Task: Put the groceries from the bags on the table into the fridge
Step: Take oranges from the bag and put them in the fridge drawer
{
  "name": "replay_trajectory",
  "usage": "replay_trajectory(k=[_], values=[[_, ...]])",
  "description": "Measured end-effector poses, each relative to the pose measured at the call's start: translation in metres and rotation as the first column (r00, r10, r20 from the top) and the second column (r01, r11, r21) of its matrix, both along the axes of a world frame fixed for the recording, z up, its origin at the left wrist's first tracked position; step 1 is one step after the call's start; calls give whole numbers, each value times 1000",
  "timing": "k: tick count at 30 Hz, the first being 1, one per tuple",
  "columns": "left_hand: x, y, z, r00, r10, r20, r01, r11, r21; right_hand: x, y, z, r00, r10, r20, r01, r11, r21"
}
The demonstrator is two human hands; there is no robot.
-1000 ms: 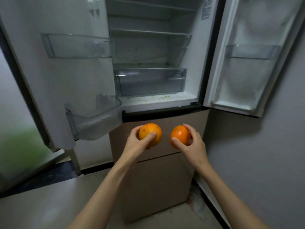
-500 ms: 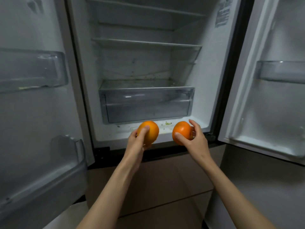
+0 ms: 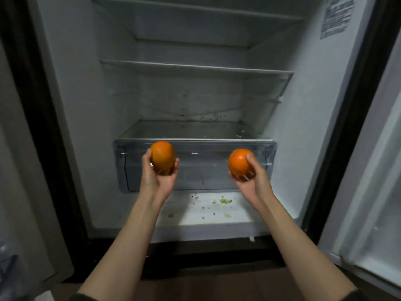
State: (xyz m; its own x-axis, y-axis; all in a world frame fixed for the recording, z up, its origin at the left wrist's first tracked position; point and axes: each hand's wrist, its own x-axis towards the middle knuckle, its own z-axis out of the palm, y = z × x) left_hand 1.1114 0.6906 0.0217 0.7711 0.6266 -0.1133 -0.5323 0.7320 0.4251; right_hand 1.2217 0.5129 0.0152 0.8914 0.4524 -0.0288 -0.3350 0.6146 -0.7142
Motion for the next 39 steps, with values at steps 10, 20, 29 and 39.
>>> replay_trajectory(k=[10, 20, 29, 39], values=[[27, 28, 16, 994, 99, 55, -101, 995, 21, 45, 24, 24, 995, 69, -66, -57, 983, 174], [17, 28, 10, 991, 132, 11, -133, 982, 134, 34, 19, 27, 1000, 26, 8, -27, 991, 129], [-22, 10, 12, 977, 190, -95, -135, 901, 412, -1, -13, 28, 991, 20, 134, -28, 998, 59], [-59, -12, 28, 920, 225, -321, 18, 794, 608, -20, -38, 29, 983, 61, 173, -48, 996, -80]])
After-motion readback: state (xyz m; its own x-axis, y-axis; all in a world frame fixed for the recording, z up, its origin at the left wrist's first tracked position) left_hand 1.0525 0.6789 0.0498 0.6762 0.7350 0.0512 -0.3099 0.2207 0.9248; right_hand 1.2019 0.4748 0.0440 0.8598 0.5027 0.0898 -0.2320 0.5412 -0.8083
